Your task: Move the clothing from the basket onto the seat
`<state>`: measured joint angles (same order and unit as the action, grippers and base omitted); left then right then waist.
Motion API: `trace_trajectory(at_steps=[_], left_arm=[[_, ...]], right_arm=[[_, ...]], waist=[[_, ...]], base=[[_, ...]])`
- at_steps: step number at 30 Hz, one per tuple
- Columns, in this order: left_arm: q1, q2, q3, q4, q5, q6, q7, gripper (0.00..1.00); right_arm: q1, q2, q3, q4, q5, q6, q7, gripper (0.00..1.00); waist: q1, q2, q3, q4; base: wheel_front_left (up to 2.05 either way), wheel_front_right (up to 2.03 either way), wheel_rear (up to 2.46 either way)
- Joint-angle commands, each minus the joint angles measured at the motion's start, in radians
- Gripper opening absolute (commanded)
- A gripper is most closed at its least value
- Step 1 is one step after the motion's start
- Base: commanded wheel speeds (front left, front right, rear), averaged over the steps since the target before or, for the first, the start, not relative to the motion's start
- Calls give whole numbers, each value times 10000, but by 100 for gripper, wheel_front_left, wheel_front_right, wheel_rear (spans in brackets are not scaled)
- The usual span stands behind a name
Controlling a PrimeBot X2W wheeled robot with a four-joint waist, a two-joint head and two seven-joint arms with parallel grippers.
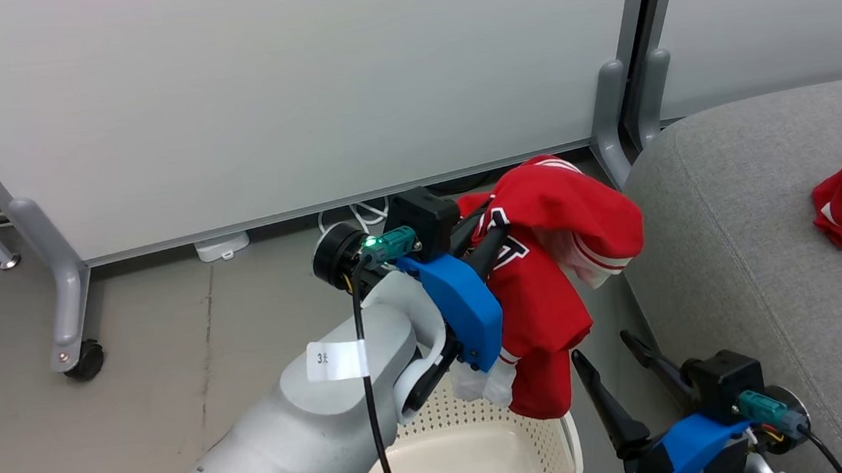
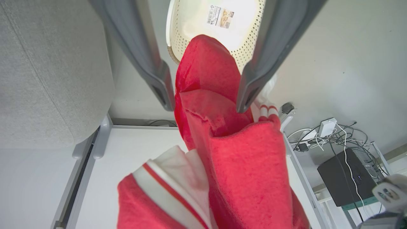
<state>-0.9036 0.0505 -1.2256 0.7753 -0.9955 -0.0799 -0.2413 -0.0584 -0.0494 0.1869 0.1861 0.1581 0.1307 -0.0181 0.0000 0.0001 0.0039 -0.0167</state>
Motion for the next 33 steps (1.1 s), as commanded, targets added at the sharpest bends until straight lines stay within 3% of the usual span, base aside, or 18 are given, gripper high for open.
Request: trace_trajectory(at_steps=[1,18,28,30,31,32,33], left_arm=[[-164,-3,-52,1,-82,31,-95,0],[-269,-1,-402,-216,-342,58,-202,0],[-146,-3,-507,-294,-418,40,-234,0],[-127,-3,-518,-280,-411,33,-240,0],[-109,-3,-523,-280,-414,30,-242,0],[-90,-3,-529,-281,-414,28,-243,0],[-74,-3,-534,-273,-419,26,-244,0]], right_arm=[[0,-19,46,107,-55,1,-62,100],[-1811,-19,615,1550,-338,1,-303,100],[-2960,-19,1397,2980,394,1,-686,100],[-3137,-19,1506,3208,541,1,-760,39],[-3202,-19,1551,3309,609,1,-817,29],[-3234,-19,1591,3382,728,1,-865,0],[-3250,-19,1636,3464,801,1,-915,0]], waist=[[0,-1,11,4],[0,-1,65,133],[0,-1,20,187],[0,-1,12,192],[0,-1,4,198],[0,-1,-4,204],[0,-1,-10,203]], base=[[0,0,0],[0,0,0],[0,0,0],[0,0,0],[0,0,0],[0,0,0],[0,0,0]])
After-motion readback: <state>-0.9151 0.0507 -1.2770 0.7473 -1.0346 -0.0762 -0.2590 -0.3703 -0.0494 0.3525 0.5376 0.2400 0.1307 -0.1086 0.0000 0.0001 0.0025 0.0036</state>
